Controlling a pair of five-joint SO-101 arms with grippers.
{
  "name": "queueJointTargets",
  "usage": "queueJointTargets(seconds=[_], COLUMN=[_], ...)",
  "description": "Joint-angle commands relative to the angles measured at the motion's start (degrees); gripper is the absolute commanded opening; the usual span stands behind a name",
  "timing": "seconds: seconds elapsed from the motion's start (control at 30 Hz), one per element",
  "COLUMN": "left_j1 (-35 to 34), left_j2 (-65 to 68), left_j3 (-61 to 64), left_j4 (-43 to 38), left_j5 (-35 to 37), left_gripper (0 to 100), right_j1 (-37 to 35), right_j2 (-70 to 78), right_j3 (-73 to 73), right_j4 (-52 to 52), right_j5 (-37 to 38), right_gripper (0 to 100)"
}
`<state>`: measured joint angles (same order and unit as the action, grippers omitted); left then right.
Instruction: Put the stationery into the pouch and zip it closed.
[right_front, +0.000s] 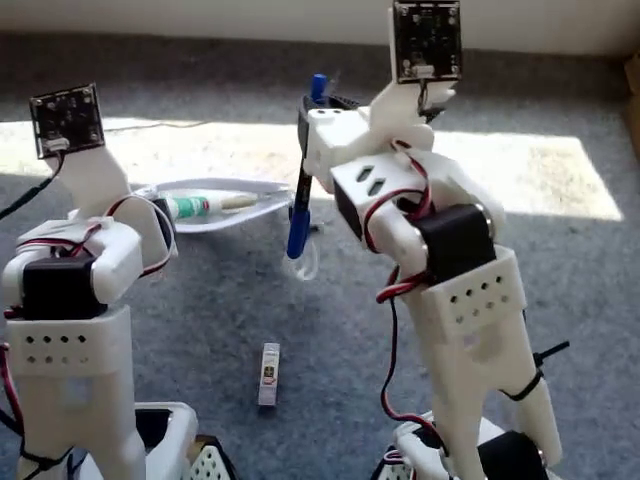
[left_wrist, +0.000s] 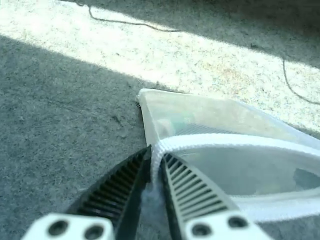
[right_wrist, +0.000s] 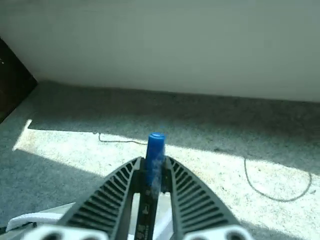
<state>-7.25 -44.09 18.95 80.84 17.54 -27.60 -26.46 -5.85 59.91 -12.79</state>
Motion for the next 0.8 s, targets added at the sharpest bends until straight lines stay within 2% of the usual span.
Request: queueJointTargets(seconds=[0.0,0.33,0.77], left_j1=[3.1,4.2,3.9], left_j2=[-0.7,-0.4,-0.7], left_j3=[-4.1,-3.5,-2.1], left_j4=[-0.7,-0.6,-0.9], left_j5=[-0.3,-0.4,-0.4], left_gripper=[1,1,1], right_j1=[0.6,0.4,-5.7], right_j2=[-5.1,-12.1,-15.3], right_j3=[-0.9,-1.1,1.1], right_j4=[0.0,-0.2,-4.0], right_j5=[0.7,0.4,0.4], right_gripper=[0.4,0.4,0.4])
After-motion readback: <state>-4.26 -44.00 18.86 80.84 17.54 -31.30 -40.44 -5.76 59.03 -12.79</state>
